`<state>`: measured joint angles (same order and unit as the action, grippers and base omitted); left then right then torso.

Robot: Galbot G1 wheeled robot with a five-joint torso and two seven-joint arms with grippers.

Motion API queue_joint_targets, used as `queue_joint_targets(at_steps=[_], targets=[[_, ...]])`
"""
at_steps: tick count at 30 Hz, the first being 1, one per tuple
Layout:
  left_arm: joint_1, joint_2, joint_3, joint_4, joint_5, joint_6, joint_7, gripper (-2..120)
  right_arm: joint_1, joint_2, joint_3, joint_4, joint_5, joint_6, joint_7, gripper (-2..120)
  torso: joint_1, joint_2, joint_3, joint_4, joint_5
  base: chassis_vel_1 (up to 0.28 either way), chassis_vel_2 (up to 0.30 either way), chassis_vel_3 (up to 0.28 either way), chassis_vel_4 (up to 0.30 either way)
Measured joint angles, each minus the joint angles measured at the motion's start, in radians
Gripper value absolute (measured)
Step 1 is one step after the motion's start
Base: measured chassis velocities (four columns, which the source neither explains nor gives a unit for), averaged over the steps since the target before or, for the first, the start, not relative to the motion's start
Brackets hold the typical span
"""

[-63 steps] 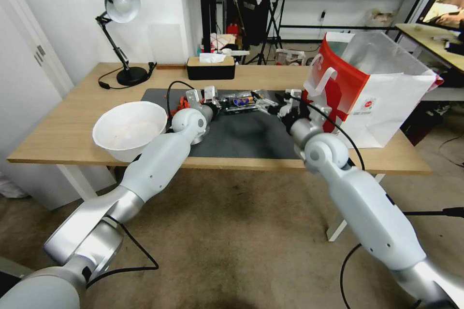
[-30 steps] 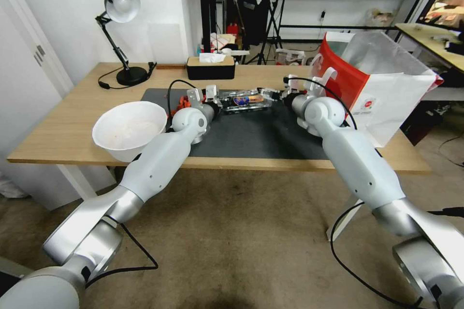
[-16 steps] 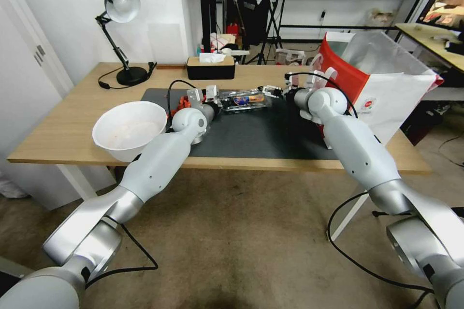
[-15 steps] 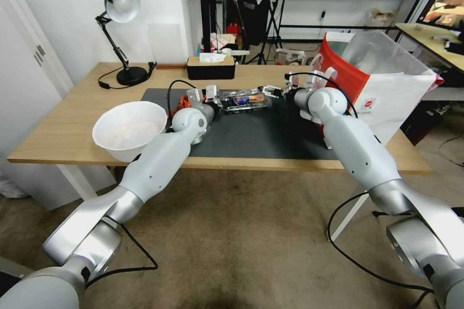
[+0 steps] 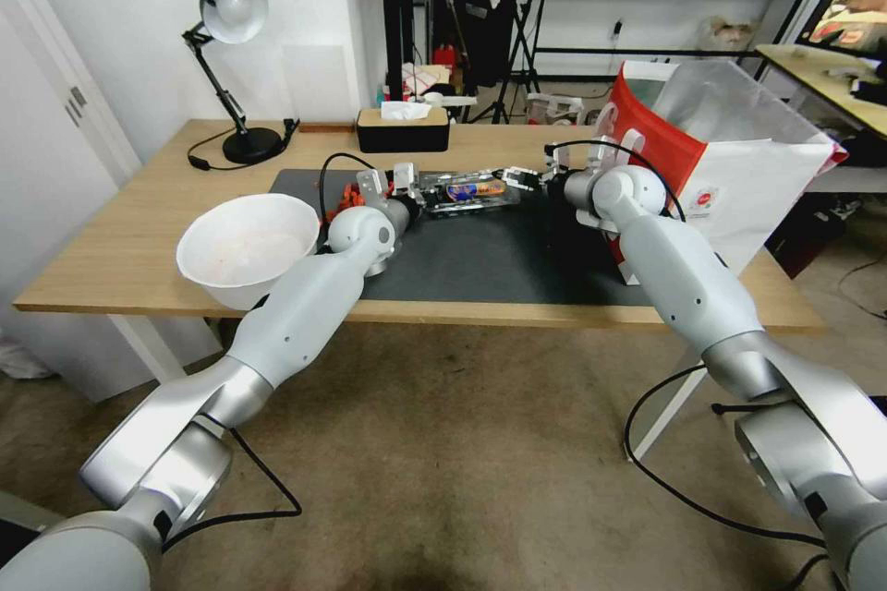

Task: Close the takeout container lid, then place the container into the takeout bag.

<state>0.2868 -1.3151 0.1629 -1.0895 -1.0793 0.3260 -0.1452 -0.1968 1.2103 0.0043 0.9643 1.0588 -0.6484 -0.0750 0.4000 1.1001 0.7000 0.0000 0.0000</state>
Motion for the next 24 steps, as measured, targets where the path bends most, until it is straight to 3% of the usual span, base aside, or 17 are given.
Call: queue_joint_targets(at_steps=[24], targets=[[-0.001,0.0,0.0,-0.001,-0.013,0.002,-0.001,0,0.035,0.065,0.007,-0.122,0.014,0.013,-0.083,100,0.0,0.0,0.0,0.0,-0.0001,0.0,0.0,0.0,0.0]])
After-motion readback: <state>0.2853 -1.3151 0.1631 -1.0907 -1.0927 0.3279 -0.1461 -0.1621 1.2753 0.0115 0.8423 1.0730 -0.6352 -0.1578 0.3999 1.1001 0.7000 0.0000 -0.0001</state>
